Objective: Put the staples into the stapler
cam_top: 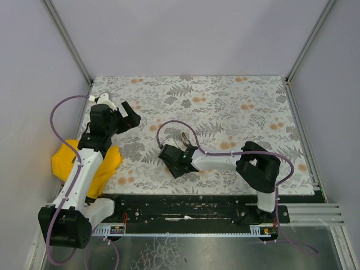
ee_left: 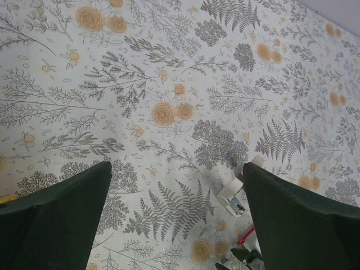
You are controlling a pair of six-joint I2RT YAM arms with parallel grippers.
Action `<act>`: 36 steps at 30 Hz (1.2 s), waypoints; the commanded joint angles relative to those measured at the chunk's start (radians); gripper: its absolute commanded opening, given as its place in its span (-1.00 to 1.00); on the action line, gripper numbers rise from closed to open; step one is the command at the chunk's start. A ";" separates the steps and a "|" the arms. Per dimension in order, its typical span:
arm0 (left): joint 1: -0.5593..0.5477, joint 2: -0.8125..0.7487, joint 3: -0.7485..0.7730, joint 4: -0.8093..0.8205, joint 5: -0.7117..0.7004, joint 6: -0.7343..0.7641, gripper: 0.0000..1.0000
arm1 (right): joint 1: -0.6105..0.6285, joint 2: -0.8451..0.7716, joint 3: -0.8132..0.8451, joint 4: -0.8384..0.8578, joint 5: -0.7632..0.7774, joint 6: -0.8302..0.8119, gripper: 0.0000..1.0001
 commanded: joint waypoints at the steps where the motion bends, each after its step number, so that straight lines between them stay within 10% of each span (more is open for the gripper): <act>1: 0.011 -0.015 -0.013 0.059 0.022 0.025 1.00 | 0.011 0.008 0.060 -0.052 0.052 0.015 -0.10; 22: 0.050 -0.017 -0.031 0.071 0.045 0.013 1.00 | 0.020 -0.048 0.040 -0.041 0.060 0.011 -0.53; 36: 0.060 -0.011 -0.043 0.067 0.030 0.017 1.00 | -0.329 -0.186 -0.060 0.237 -0.232 -0.391 -0.52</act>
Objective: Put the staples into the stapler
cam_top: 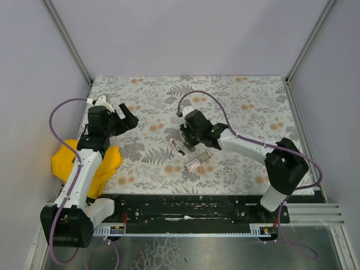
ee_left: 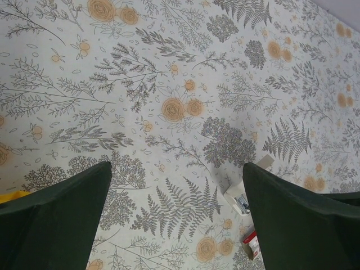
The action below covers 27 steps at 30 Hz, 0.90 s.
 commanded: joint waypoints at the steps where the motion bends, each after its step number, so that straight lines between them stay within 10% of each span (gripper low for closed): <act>1: 0.008 0.003 -0.010 0.060 -0.004 0.014 1.00 | -0.035 0.028 -0.048 0.134 -0.106 -0.163 -0.52; 27: 0.023 0.029 -0.006 0.054 0.013 0.014 1.00 | -0.063 0.141 -0.079 0.237 -0.099 -0.296 -0.53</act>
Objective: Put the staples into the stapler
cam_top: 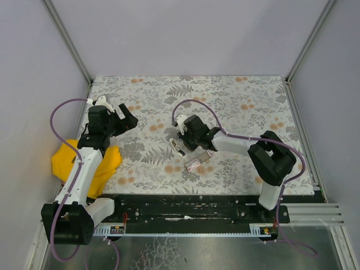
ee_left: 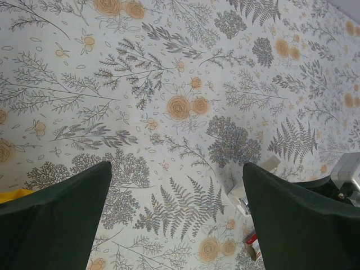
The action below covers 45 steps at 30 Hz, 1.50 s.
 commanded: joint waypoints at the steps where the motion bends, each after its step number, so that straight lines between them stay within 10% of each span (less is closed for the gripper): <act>1: 0.013 0.005 -0.004 0.054 0.011 0.015 1.00 | -0.010 0.004 -0.003 0.043 0.015 -0.025 -0.54; 45: 0.023 0.022 -0.004 0.057 0.039 0.011 1.00 | -0.029 -0.005 0.004 0.054 -0.045 -0.023 -0.58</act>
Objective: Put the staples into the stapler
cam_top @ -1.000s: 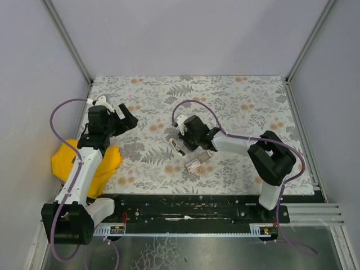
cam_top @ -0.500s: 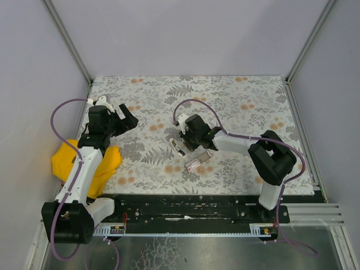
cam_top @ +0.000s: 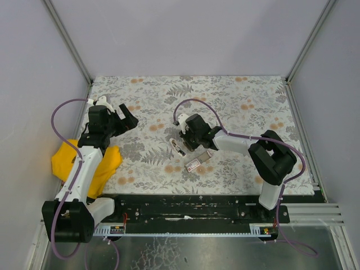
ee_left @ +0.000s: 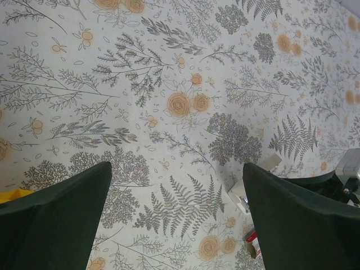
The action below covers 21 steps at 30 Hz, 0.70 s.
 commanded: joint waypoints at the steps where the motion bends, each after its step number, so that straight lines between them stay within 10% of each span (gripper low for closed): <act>1: 0.014 0.006 -0.003 0.058 0.020 0.010 1.00 | -0.007 -0.014 0.009 0.052 -0.026 -0.004 -0.59; 21: 0.022 0.014 -0.002 0.058 0.038 0.009 1.00 | -0.018 0.023 0.011 0.047 -0.023 -0.008 -0.62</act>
